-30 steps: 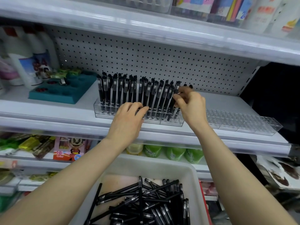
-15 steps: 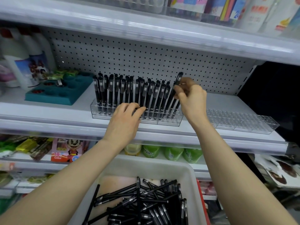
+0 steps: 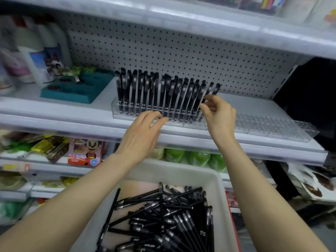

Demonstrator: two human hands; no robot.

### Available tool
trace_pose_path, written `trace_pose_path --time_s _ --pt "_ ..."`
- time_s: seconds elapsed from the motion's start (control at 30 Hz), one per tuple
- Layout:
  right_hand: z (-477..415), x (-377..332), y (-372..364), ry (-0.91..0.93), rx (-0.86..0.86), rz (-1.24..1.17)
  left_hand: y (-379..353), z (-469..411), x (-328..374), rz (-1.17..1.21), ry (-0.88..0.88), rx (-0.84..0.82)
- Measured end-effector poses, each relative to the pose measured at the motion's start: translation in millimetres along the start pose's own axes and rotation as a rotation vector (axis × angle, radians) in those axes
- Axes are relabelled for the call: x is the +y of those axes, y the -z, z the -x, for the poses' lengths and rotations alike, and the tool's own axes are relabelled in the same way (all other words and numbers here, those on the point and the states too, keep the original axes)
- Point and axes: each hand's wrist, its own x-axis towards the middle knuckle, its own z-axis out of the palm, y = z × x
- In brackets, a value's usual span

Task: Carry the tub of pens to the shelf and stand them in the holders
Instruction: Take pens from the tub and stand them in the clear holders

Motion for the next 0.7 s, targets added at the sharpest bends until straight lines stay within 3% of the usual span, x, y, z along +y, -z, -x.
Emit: trace_pose_path --time_s 0.13,0.33,0.47,0.7 --pt "59.5 1.3 -8.9 0.004 -0.035 -0.048 -1.6 50.8 0.8 0.046 -0.027 -0.057" --pt "146.9 15.8 -52.4 0.053 -0.501 0.090 -23.7 100.5 -18.2 -0.086 0.104 -0.232" --pt "167.3 22.4 -60.8 0.142 -0.633 0.147 -31.2 102.0 -17.8 -0.127 0.139 -0.342" --pt "186.3 20.0 -79.5 0.007 -0.877 0.467 -37.6 105.7 -17.4 -0.219 0.093 -0.352"
